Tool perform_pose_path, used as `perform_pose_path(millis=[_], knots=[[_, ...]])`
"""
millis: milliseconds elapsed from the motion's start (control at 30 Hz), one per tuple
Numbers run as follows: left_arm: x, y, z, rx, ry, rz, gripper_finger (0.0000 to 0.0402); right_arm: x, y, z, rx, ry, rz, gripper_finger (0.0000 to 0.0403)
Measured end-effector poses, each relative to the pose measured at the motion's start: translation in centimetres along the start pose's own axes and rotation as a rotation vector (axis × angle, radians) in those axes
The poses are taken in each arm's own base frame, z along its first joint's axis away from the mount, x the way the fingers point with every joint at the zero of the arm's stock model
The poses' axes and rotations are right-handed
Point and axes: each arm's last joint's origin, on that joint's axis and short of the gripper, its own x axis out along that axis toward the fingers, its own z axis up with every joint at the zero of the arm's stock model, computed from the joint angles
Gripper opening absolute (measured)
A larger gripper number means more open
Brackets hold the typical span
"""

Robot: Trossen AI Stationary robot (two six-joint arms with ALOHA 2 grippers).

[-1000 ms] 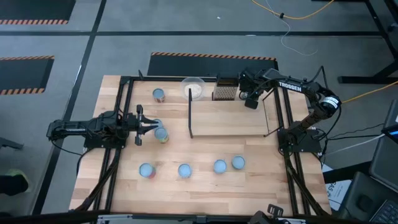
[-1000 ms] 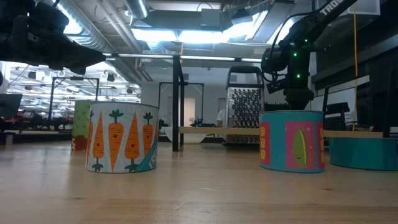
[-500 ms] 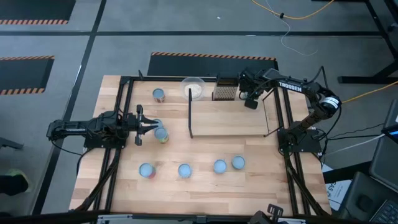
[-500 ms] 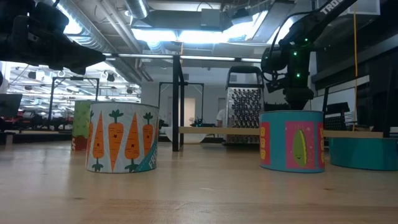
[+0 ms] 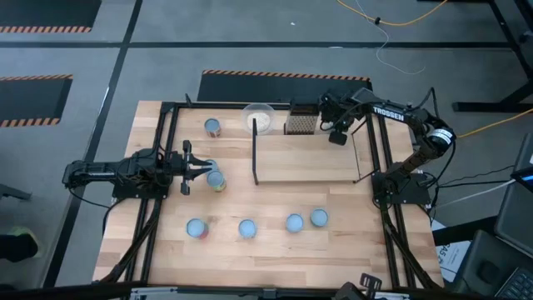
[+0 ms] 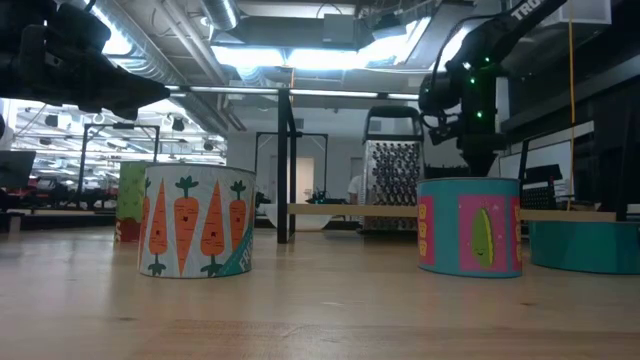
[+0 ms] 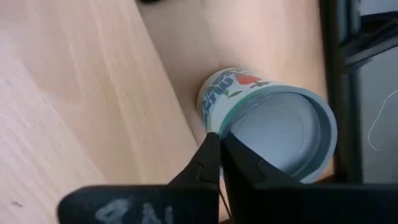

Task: Pick and place cans onto a shelf
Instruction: Put the canned mixed vegetables on the shelf

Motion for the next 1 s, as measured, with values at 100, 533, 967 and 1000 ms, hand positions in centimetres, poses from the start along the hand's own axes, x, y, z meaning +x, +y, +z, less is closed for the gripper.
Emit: perform_pose_path(millis=[100,533,967,1000], knots=[[0.0,0.0,0.0,0.0,-0.001,0.0,0.0066,-0.6,0.0,-0.2,-0.006,0.035,0.016,0.0005],[0.0,0.0,0.0,0.0,0.0,0.0,0.0066,-3.3,-0.4,-0.3,-0.018,0.096,0.033,0.0004],[0.0,0.0,0.0,0.0,0.0,0.0,0.0066,-5.2,0.4,-0.2,-0.067,0.14,0.062,0.0004],[0.0,0.0,0.0,0.0,-0.001,0.0,0.0066,-5.4,0.7,-0.1,-0.079,0.137,0.062,0.0004]])
